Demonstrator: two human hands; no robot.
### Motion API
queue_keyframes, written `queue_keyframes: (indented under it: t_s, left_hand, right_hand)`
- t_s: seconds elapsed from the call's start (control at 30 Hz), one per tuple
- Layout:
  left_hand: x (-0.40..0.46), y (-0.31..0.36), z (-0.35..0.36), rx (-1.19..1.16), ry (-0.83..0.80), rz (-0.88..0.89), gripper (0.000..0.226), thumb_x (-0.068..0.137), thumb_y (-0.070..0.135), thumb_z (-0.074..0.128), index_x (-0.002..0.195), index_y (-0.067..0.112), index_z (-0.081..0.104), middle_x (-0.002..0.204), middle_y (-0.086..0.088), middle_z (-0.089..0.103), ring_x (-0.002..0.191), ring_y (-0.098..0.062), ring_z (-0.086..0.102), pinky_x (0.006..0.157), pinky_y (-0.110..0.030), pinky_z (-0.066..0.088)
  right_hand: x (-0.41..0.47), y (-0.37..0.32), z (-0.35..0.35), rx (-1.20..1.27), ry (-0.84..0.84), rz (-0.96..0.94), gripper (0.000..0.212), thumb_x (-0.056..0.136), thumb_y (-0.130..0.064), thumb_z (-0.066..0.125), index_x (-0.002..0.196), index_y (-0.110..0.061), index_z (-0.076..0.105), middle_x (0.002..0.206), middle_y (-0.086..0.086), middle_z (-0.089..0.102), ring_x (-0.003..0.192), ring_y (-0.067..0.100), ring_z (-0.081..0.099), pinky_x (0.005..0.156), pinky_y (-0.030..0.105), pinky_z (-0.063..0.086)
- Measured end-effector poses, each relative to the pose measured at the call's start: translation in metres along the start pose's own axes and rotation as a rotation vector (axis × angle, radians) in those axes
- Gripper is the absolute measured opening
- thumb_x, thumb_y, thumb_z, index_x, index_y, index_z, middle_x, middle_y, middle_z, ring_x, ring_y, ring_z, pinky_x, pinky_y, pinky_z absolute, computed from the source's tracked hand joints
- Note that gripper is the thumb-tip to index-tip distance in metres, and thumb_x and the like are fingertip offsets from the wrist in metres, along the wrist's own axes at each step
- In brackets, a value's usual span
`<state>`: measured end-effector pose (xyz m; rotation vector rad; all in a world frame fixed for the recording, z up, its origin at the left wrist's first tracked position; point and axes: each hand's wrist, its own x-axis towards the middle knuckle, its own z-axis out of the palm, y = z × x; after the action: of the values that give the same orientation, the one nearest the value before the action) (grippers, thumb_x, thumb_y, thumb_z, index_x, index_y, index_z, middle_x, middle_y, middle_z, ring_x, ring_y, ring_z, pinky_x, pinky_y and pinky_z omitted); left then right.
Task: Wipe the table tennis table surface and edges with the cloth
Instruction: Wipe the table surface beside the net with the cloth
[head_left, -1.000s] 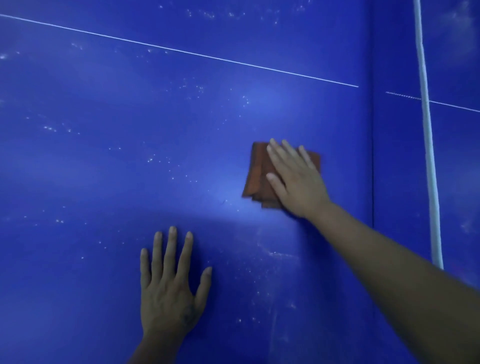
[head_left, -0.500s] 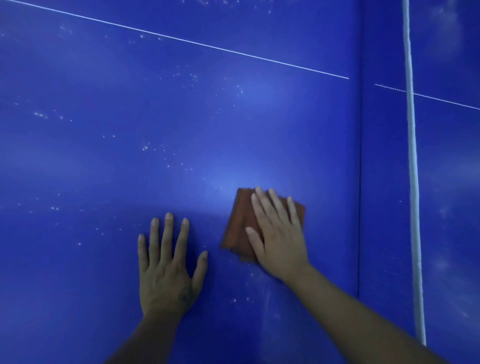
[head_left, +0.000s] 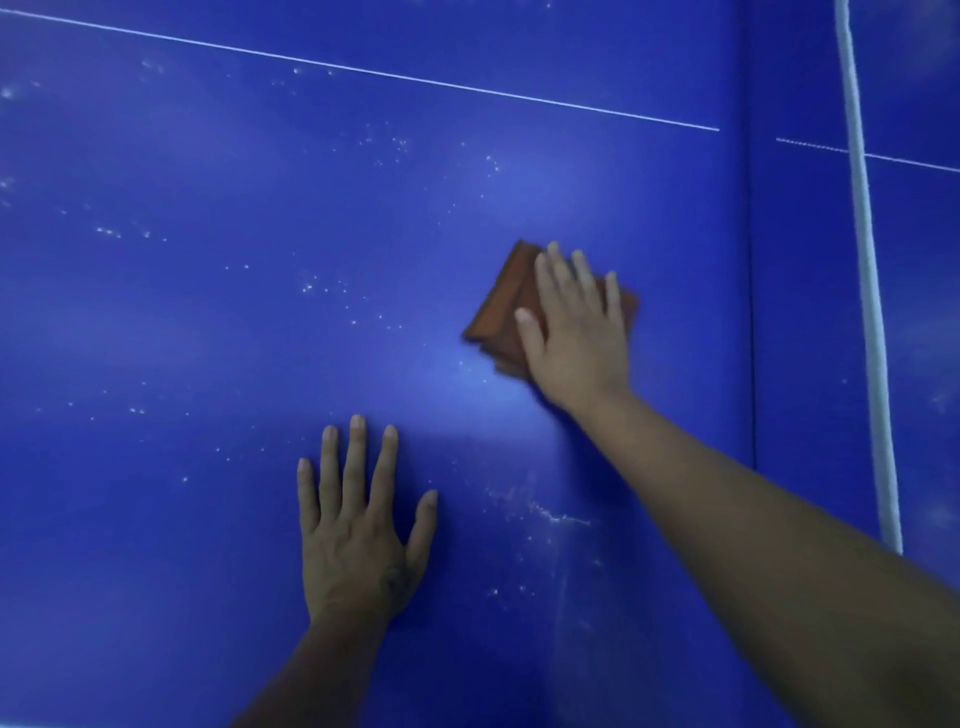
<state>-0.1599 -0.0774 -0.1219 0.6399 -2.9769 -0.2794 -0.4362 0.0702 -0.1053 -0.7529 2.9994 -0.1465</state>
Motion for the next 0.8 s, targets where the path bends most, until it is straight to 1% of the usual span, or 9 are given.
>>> queue_keyframes:
  t_s: [0.17, 0.23, 0.3, 0.37, 0.43, 0.5, 0.57, 0.67, 0.8]
  left_hand:
    - [0.001, 0.000, -0.002, -0.010, 0.012, 0.005, 0.077, 0.104, 0.058, 0.042, 0.167, 0.014, 0.036, 0.179, -0.010, 0.020, 0.166, -0.034, 0.012, 0.131, -0.065, 0.018]
    - [0.000, 0.000, -0.004, -0.026, 0.004, 0.001, 0.076, 0.105, 0.057, 0.041, 0.167, 0.013, 0.036, 0.178, -0.010, 0.020, 0.167, -0.034, 0.011, 0.131, -0.064, 0.017]
    - [-0.001, -0.002, -0.006, -0.084, 0.010, 0.002, 0.074, 0.106, 0.054, 0.042, 0.166, 0.010, 0.037, 0.178, -0.008, 0.023, 0.167, -0.032, 0.013, 0.131, -0.063, 0.017]
    - [-0.002, -0.007, -0.007, -0.161, 0.038, 0.000, 0.070, 0.106, 0.049, 0.044, 0.163, 0.008, 0.042, 0.176, -0.008, 0.027, 0.166, -0.031, 0.016, 0.132, -0.061, 0.016]
    - [-0.010, -0.013, -0.008, -0.181, 0.055, -0.012, 0.067, 0.106, 0.046, 0.046, 0.162, 0.009, 0.043, 0.176, -0.009, 0.030, 0.166, -0.030, 0.018, 0.133, -0.059, 0.014]
    - [-0.021, -0.020, -0.009, -0.142, 0.048, -0.037, 0.068, 0.106, 0.046, 0.045, 0.162, 0.008, 0.042, 0.176, -0.009, 0.029, 0.166, -0.029, 0.016, 0.132, -0.061, 0.015]
    - [-0.031, -0.026, -0.009, -0.083, 0.011, -0.049, 0.072, 0.105, 0.048, 0.044, 0.164, 0.008, 0.039, 0.177, -0.008, 0.025, 0.167, -0.029, 0.013, 0.132, -0.062, 0.016]
    - [-0.037, -0.029, -0.008, -0.012, -0.028, -0.035, 0.078, 0.104, 0.053, 0.041, 0.167, 0.008, 0.033, 0.179, -0.008, 0.020, 0.167, -0.030, 0.009, 0.133, -0.060, 0.012]
    - [-0.034, -0.027, -0.010, -0.003, -0.048, -0.047, 0.079, 0.103, 0.055, 0.039, 0.167, 0.008, 0.034, 0.179, -0.009, 0.021, 0.167, -0.030, 0.009, 0.132, -0.061, 0.014]
  right_hand:
    - [-0.095, -0.039, 0.010, 0.032, -0.018, -0.280, 0.067, 0.108, -0.051, 0.035, 0.165, -0.017, 0.026, 0.175, -0.005, 0.014, 0.162, 0.018, 0.011, 0.128, 0.055, 0.016]
    - [-0.104, -0.036, 0.010, 0.031, -0.042, -0.364, 0.067, 0.108, -0.052, 0.035, 0.166, -0.019, 0.025, 0.175, -0.006, 0.013, 0.162, 0.017, 0.010, 0.128, 0.055, 0.016]
    - [-0.085, -0.023, 0.007, -0.005, -0.046, -0.430, 0.066, 0.108, -0.053, 0.034, 0.166, -0.023, 0.026, 0.174, -0.006, 0.017, 0.161, 0.018, 0.014, 0.128, 0.055, 0.015]
    - [-0.051, -0.004, 0.004, -0.034, -0.036, -0.396, 0.063, 0.108, -0.052, 0.033, 0.165, -0.028, 0.026, 0.173, -0.004, 0.021, 0.160, 0.020, 0.020, 0.128, 0.054, 0.013]
    - [-0.018, 0.018, -0.001, -0.030, -0.037, -0.255, 0.062, 0.107, -0.052, 0.030, 0.165, -0.029, 0.027, 0.173, -0.003, 0.022, 0.160, 0.023, 0.022, 0.128, 0.054, 0.013]
    - [0.000, 0.034, -0.002, -0.020, -0.035, -0.118, 0.064, 0.107, -0.053, 0.030, 0.165, -0.026, 0.028, 0.174, -0.002, 0.020, 0.160, 0.024, 0.018, 0.128, 0.055, 0.011]
    - [-0.001, 0.034, 0.000, -0.029, -0.020, -0.063, 0.068, 0.107, -0.057, 0.029, 0.165, -0.022, 0.028, 0.174, -0.001, 0.017, 0.161, 0.026, 0.014, 0.129, 0.056, 0.010]
    - [-0.033, 0.018, 0.002, -0.048, -0.015, -0.081, 0.076, 0.104, -0.065, 0.028, 0.165, -0.019, 0.025, 0.175, -0.002, 0.014, 0.162, 0.024, 0.010, 0.129, 0.058, 0.010]
    - [-0.105, -0.012, 0.006, -0.020, -0.013, -0.161, 0.079, 0.103, -0.066, 0.033, 0.166, -0.019, 0.024, 0.175, -0.003, 0.012, 0.162, 0.021, 0.007, 0.129, 0.057, 0.011]
